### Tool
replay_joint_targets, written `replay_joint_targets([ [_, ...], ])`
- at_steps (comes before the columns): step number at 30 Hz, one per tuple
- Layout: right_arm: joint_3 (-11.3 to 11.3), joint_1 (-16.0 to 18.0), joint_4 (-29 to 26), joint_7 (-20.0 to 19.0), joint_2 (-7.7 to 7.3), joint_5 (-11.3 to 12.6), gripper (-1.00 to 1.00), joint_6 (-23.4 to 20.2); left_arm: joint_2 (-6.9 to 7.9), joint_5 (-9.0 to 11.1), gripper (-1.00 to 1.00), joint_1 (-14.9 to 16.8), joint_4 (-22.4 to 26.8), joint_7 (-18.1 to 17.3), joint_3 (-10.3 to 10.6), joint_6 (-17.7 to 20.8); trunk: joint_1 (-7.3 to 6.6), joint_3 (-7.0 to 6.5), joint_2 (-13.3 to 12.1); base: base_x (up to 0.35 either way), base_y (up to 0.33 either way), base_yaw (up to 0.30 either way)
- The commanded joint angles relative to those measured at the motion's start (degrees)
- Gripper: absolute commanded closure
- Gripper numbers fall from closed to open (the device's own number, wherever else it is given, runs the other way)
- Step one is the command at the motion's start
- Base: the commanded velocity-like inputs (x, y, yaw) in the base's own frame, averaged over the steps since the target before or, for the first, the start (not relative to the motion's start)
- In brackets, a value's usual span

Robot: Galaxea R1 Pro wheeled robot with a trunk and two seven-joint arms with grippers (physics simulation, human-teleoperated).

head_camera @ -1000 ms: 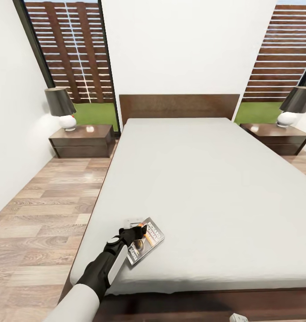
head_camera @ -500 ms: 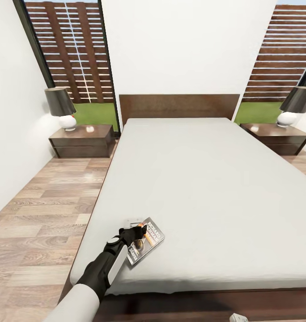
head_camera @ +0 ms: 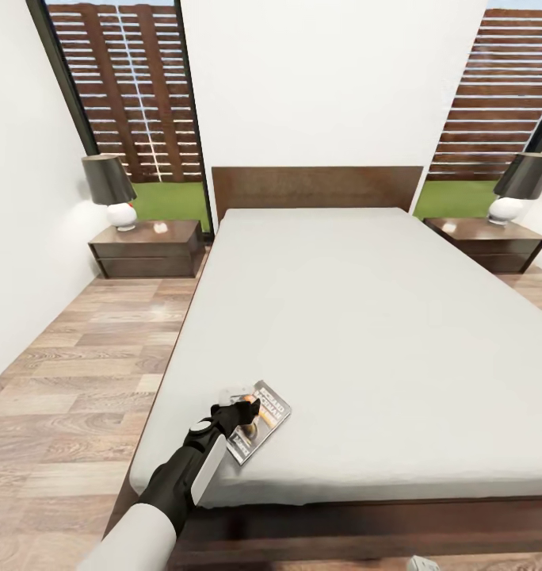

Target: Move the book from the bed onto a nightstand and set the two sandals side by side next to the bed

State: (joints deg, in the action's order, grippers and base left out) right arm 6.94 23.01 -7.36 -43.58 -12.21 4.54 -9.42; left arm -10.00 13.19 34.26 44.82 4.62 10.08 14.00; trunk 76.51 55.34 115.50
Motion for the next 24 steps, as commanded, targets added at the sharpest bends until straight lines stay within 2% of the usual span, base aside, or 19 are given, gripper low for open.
replay_joint_targets([
  [1, 0.18, 0.01, -0.02, -0.19, -0.01, 0.47, -1.0, -0.6, 0.0, 0.61, -1.0, 0.01, 0.09, 0.43, 0.11, 0.25, -0.01, 0.05, 0.02, -0.014, 0.0, 0.0],
  [15, 0.18, 0.01, -0.02, -0.19, -0.01, 0.47, -1.0, -0.6, 0.0, 0.61, -1.0, 0.01, 0.09, 0.41, 0.11, 0.24, -0.01, 0.05, 0.02, -0.004, 0.0, 0.0],
  [24, 0.18, 0.01, -0.02, -0.19, -0.01, 0.47, -1.0, -0.6, 0.0, 0.61, -1.0, 0.01, 0.09, 0.39, 0.11, 0.27, -0.01, 0.05, 0.02, -0.186, 0.0, 0.0],
])
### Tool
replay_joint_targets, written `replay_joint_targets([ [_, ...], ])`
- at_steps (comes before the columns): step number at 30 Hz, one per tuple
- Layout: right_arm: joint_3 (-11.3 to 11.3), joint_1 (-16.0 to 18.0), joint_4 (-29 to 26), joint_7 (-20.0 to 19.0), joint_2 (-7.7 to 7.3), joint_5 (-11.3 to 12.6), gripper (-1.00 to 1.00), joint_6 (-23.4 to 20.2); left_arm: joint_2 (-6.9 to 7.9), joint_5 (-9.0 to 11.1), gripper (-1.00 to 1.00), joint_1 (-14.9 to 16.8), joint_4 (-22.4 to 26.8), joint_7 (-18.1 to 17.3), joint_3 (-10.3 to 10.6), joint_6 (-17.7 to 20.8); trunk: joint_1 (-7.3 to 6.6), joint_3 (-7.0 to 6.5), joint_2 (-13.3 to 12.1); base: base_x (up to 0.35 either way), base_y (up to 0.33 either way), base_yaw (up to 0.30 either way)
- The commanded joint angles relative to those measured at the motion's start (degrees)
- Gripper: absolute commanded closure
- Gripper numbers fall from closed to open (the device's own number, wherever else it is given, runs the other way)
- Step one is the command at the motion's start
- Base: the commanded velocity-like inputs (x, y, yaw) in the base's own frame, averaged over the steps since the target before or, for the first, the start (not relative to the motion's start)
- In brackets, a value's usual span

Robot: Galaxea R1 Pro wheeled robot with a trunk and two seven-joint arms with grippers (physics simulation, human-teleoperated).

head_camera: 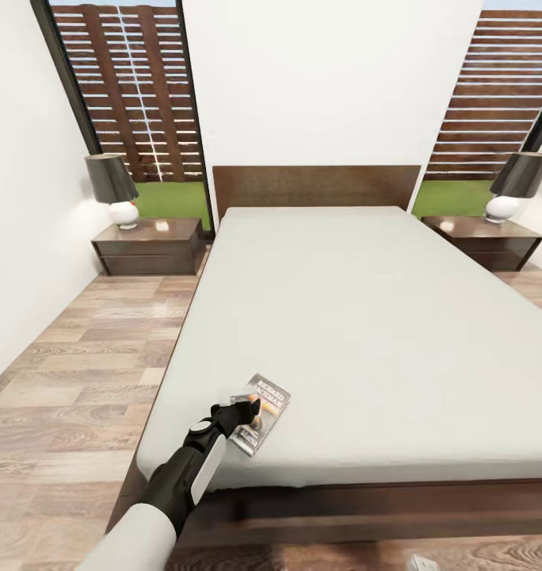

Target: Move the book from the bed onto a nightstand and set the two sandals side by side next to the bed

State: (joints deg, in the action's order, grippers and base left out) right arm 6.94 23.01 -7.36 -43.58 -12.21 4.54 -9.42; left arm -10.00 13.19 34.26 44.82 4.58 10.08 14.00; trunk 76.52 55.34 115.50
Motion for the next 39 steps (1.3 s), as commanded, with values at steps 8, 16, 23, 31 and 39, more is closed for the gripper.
replay_joint_targets([
  [8, 0.17, 0.01, -0.02, -0.19, -0.01, 0.47, -1.0, -0.6, 0.0, 0.61, -1.0, 0.02, 0.09, 0.43, 0.11, 0.24, -0.02, 0.05, 0.02, -0.035, 0.0, 0.0],
  [16, 0.17, 0.01, -0.02, -0.19, 0.01, 0.46, -1.0, -0.6, 0.0, 0.59, -1.0, 0.02, 0.09, 0.44, 0.11, 0.25, -0.02, 0.05, 0.02, 0.046, 0.0, 0.0],
  [23, 0.17, 0.01, -0.02, -0.19, 0.0, 0.45, -1.0, -0.6, 0.0, 0.61, -1.0, 0.02, 0.09, 0.43, 0.11, 0.24, -0.02, 0.05, 0.02, 0.174, 0.0, 0.0],
  [31, 0.17, 0.01, -0.02, -0.19, -0.01, 0.45, -1.0, -0.6, 0.0, 0.61, -1.0, 0.01, 0.09, 0.43, 0.11, 0.24, -0.02, 0.05, 0.02, 0.016, 0.0, 0.0],
  [39, 0.17, 0.01, -0.02, -0.19, -0.01, 0.44, -1.0, -0.6, 0.0, 0.61, -1.0, 0.02, 0.09, 0.43, 0.11, 0.24, -0.02, 0.05, 0.02, 0.15, 0.0, 0.0],
])
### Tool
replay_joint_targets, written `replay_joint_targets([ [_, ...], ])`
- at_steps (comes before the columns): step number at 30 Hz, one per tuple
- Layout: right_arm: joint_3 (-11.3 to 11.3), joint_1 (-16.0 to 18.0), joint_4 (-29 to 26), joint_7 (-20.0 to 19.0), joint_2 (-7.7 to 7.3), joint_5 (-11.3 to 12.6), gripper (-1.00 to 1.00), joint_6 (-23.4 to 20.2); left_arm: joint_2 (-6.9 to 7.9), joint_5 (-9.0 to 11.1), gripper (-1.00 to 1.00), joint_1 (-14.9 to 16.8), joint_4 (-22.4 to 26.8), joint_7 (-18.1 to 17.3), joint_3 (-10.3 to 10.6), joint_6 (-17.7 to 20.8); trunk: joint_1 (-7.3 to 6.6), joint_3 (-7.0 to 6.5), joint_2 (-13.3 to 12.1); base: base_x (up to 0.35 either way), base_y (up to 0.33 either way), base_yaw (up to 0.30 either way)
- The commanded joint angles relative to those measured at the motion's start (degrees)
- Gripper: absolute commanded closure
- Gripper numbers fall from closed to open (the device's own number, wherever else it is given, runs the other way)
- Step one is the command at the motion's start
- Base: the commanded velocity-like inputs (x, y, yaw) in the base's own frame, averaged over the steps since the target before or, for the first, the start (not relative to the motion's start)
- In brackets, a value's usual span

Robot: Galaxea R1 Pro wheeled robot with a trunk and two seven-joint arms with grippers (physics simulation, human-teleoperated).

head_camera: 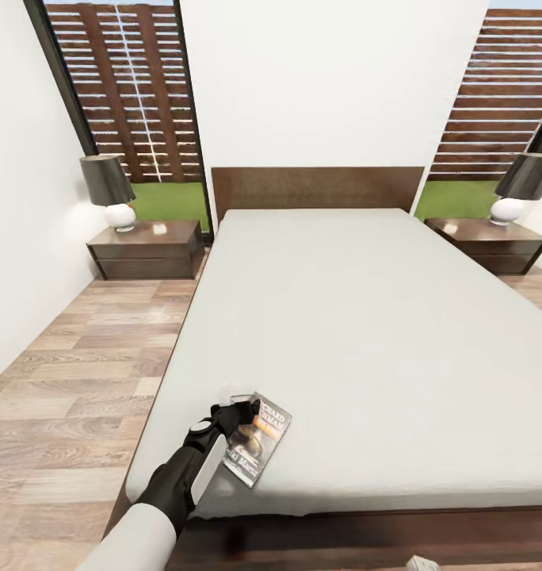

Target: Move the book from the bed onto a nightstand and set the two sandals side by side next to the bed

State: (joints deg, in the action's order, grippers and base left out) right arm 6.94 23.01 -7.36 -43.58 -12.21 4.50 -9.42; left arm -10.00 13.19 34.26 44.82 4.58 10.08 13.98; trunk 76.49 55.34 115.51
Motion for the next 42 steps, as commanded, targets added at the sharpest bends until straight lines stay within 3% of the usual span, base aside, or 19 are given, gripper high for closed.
replay_joint_targets([
  [1, 0.18, 0.01, -0.02, -0.19, -0.01, 0.48, -1.0, -0.6, 0.0, 0.6, -1.0, 0.02, 0.09, 0.43, 0.11, 0.26, 0.01, 0.05, 0.02, 0.109, 0.0, 0.0],
  [42, 0.17, 0.01, -0.02, -0.19, 0.08, 0.44, -1.0, -0.6, 0.0, 0.6, -1.0, 0.02, 0.09, 0.43, 0.11, 0.18, 0.01, 0.05, 0.02, 0.006, -0.047, 0.0],
])
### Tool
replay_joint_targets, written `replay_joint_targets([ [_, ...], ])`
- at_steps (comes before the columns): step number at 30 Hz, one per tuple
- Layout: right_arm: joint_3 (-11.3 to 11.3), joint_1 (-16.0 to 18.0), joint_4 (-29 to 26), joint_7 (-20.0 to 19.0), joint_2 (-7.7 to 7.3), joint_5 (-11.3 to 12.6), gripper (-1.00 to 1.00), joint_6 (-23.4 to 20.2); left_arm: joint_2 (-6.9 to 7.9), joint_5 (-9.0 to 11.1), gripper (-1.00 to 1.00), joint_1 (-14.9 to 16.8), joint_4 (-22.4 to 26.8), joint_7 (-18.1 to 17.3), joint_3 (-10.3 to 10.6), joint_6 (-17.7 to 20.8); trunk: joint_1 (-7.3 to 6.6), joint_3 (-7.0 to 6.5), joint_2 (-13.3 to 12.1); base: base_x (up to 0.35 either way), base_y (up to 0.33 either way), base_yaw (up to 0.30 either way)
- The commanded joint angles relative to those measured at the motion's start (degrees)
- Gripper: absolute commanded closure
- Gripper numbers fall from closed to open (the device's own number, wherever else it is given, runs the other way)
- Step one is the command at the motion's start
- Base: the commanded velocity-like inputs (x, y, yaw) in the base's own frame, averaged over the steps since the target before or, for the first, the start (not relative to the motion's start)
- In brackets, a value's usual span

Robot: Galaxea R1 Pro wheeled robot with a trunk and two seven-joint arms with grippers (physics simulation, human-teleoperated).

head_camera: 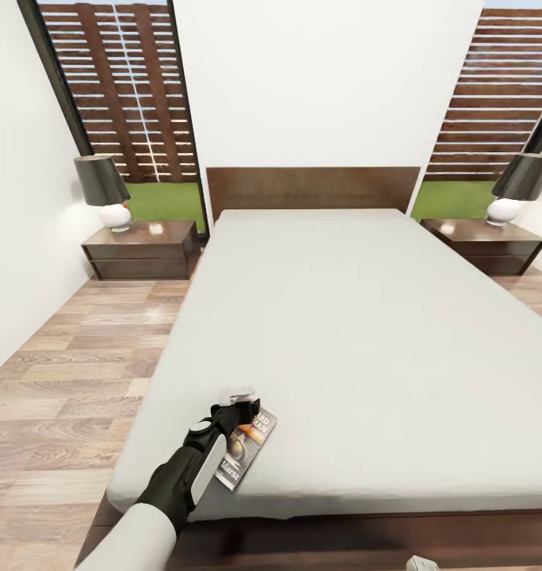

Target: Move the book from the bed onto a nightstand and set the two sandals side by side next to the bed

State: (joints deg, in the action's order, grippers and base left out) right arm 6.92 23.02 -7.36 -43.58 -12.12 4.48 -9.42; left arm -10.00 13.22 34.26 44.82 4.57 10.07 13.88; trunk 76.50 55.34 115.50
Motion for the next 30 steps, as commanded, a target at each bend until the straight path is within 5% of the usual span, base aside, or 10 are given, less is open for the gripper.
replay_joint_targets([
  [1, 0.19, 0.01, -0.02, -0.19, -0.01, 0.47, -1.0, -0.6, 0.0, 0.58, -1.0, 0.02, 0.1, 0.44, 0.12, 0.27, -0.01, 0.05, 0.02, 0.006, -0.068, 0.0],
  [30, 0.2, 0.01, -0.02, -0.19, -0.01, 0.47, -1.0, -0.6, 0.0, 0.58, -1.0, 0.02, 0.1, 0.44, 0.12, 0.27, -0.01, 0.05, 0.02, -0.038, -0.006, 0.0],
])
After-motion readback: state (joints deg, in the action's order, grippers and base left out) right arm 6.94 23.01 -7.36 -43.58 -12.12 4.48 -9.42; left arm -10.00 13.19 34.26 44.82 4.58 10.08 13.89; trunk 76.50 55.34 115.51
